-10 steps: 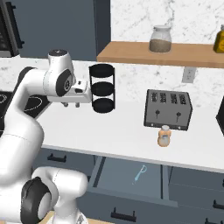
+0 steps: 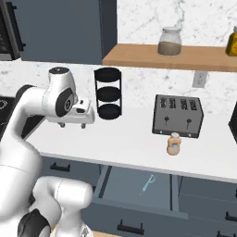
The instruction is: Pick the peeler from the drawer and place it on the counter.
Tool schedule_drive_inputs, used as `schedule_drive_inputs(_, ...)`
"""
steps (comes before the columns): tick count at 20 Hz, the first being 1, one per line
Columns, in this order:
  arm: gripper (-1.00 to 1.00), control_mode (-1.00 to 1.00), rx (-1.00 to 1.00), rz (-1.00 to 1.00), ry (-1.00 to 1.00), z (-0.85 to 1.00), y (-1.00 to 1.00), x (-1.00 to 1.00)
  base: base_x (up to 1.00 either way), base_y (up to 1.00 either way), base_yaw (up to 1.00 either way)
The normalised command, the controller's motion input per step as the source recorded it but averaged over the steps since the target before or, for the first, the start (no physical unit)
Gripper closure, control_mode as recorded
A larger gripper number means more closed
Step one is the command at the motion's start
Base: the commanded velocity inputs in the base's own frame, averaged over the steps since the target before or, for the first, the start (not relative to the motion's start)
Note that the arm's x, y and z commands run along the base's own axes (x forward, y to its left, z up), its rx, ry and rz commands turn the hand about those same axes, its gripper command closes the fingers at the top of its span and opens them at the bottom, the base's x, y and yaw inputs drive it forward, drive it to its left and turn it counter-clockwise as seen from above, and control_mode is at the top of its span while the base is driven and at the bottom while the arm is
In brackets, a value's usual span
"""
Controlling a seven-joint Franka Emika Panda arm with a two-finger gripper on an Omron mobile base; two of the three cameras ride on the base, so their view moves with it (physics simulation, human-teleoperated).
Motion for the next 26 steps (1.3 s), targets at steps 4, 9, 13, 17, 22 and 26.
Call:
schedule_drive_inputs(4, -1.0, -1.0, 0.0, 0.0, 0.0, -0.54, 0.0, -0.3, 0.0, 0.0, 0.0)
schedule_drive_inputs(9, -1.0, 1.0, 0.0, 0.0, 0.0, -0.37, 0.0, -0.17, -0.07, 0.0, 0.0)
schedule_drive_inputs(13, -1.0, 1.0, 0.0, 0.0, 0.0, 0.0, 0.0, 0.0, -0.52, -0.12, 0.0)
schedule_drive_inputs(17, -1.0, 1.0, 0.0, 0.0, 0.0, 0.0, 0.0, 0.0, -0.64, -0.19, 0.0)
schedule_drive_inputs(22, -1.0, 1.0, 0.0, 0.0, 0.0, 0.0, 0.0, 0.0, -0.59, -0.27, 0.0)
schedule_drive_inputs(26, -1.0, -1.0, 0.01, 0.0, 0.0, -0.04, -0.3, 0.0, -0.07, -0.17, 0.0)
